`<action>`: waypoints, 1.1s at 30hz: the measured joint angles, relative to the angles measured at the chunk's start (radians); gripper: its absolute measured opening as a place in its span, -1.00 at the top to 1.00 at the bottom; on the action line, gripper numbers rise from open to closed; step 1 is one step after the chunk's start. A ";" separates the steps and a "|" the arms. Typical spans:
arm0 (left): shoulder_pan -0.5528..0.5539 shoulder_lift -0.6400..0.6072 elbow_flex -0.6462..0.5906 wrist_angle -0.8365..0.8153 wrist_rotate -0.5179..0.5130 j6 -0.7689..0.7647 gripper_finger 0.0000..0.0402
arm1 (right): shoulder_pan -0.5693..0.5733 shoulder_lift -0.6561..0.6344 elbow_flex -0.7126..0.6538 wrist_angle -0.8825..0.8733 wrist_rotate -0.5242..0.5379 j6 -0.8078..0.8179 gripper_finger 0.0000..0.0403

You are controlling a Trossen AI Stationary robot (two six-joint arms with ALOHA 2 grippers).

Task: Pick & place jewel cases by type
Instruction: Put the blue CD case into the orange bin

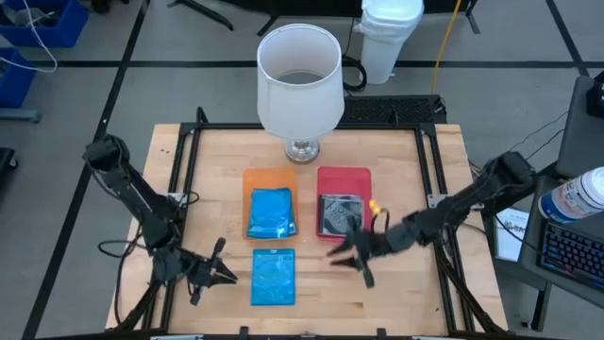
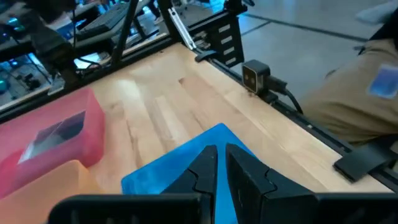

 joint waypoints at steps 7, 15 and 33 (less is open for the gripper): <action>-0.112 0.181 0.083 -0.001 -0.198 -0.121 0.80 | 0.110 0.262 0.018 0.374 0.052 -0.166 0.96; -0.196 0.354 0.311 -0.180 -0.293 -0.218 0.96 | 0.192 0.549 0.320 0.199 0.145 -0.290 0.99; -0.146 0.558 0.439 -0.562 -0.199 -0.318 0.80 | 0.155 0.730 0.500 -0.039 0.230 0.176 1.00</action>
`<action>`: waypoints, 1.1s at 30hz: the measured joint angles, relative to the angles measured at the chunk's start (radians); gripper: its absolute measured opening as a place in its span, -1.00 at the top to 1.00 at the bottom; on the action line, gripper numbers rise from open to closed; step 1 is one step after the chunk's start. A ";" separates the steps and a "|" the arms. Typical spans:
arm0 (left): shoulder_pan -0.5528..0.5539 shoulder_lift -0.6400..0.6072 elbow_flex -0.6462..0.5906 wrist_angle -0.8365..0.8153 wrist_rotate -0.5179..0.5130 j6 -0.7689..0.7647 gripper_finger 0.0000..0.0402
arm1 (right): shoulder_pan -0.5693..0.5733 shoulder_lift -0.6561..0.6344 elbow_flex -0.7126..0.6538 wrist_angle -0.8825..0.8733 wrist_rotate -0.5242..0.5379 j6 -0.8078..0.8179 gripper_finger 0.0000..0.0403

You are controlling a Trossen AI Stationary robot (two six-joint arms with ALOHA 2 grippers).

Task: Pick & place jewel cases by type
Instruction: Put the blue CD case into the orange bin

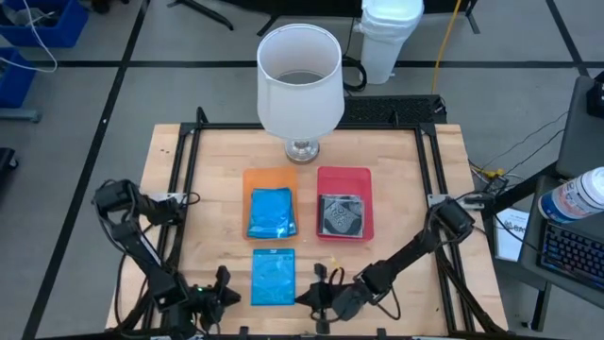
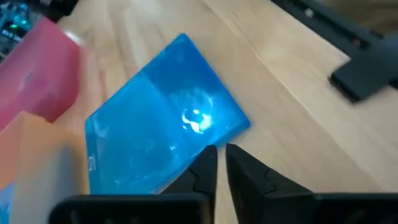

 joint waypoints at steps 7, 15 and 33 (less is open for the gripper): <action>0.047 0.021 0.000 -0.031 0.102 0.125 0.39 | -0.043 0.073 -0.001 -0.005 0.040 0.204 1.00; 0.116 0.021 0.000 -0.057 0.146 0.272 0.06 | -0.061 0.084 -0.001 -0.004 0.152 0.302 1.00; 0.249 0.118 0.004 0.043 0.277 0.396 0.12 | -0.077 0.093 -0.001 -0.183 0.115 0.502 1.00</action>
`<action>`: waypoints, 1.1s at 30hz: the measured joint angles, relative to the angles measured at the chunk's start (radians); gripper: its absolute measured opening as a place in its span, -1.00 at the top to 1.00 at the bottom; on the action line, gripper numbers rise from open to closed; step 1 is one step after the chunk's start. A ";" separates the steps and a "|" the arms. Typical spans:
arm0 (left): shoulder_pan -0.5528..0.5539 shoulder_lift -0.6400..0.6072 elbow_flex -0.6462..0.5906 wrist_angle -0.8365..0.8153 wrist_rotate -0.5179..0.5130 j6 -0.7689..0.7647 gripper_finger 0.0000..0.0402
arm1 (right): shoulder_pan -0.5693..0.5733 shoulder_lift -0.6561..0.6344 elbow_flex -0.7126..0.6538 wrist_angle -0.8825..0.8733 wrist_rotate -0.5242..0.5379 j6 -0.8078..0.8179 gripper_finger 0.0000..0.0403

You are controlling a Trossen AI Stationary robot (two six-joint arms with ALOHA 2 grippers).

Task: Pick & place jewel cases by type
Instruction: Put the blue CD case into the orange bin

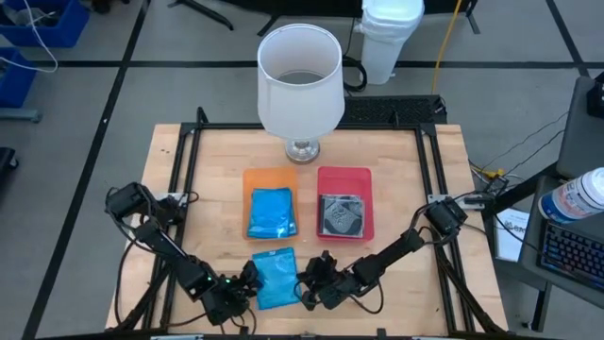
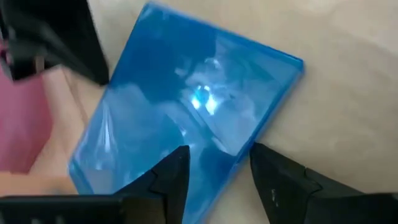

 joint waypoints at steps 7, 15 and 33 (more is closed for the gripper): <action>-0.004 0.061 0.000 0.145 -0.054 0.027 0.09 | -0.028 0.088 0.004 0.232 -0.140 -0.098 1.00; 0.006 0.063 -0.003 0.162 -0.126 -0.018 0.11 | -0.032 0.121 0.003 0.308 -0.217 -0.111 1.00; -0.005 0.063 -0.003 0.134 -0.107 -0.060 0.15 | 0.064 -0.047 0.366 -0.763 0.051 -0.023 1.00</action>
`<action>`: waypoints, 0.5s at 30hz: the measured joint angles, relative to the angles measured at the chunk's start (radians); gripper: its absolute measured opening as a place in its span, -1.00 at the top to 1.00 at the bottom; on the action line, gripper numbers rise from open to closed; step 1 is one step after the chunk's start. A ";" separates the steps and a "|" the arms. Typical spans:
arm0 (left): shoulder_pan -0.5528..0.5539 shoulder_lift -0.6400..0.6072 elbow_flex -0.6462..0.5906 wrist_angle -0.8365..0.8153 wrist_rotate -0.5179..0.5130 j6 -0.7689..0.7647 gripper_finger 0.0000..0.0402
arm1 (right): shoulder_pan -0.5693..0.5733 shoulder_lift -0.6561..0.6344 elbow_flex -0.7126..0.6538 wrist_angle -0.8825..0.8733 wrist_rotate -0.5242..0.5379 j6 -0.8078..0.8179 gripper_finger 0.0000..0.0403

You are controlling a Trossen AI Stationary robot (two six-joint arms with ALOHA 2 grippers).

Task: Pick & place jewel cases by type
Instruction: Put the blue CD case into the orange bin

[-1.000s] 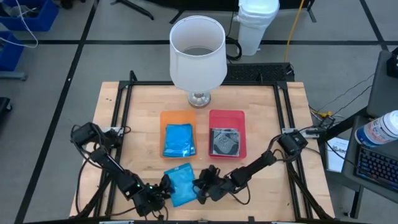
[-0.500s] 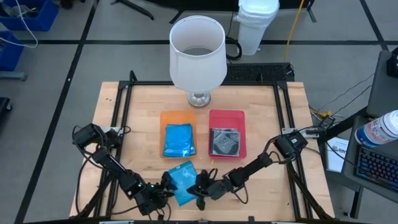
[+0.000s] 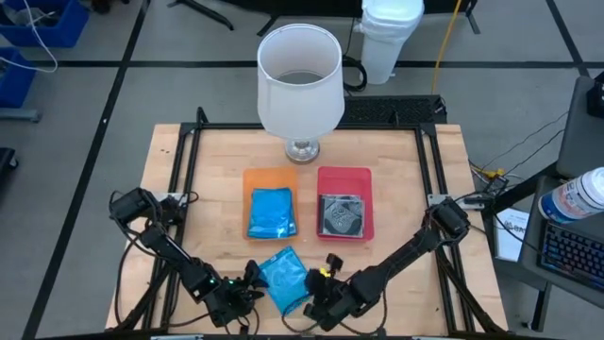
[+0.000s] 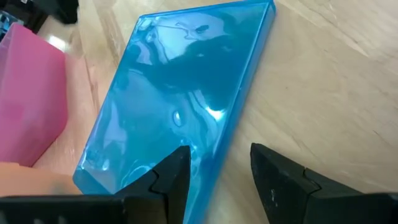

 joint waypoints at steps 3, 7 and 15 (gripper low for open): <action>0.000 0.000 0.000 0.000 0.018 0.007 0.15 | -0.017 0.007 -0.028 -0.086 -0.024 0.093 1.00; -0.007 0.000 0.000 -0.004 0.033 0.015 0.15 | -0.032 0.012 -0.076 -0.066 -0.048 0.144 1.00; -0.009 0.000 0.000 -0.008 0.041 0.020 0.15 | -0.054 0.036 -0.104 -0.023 -0.188 0.163 1.00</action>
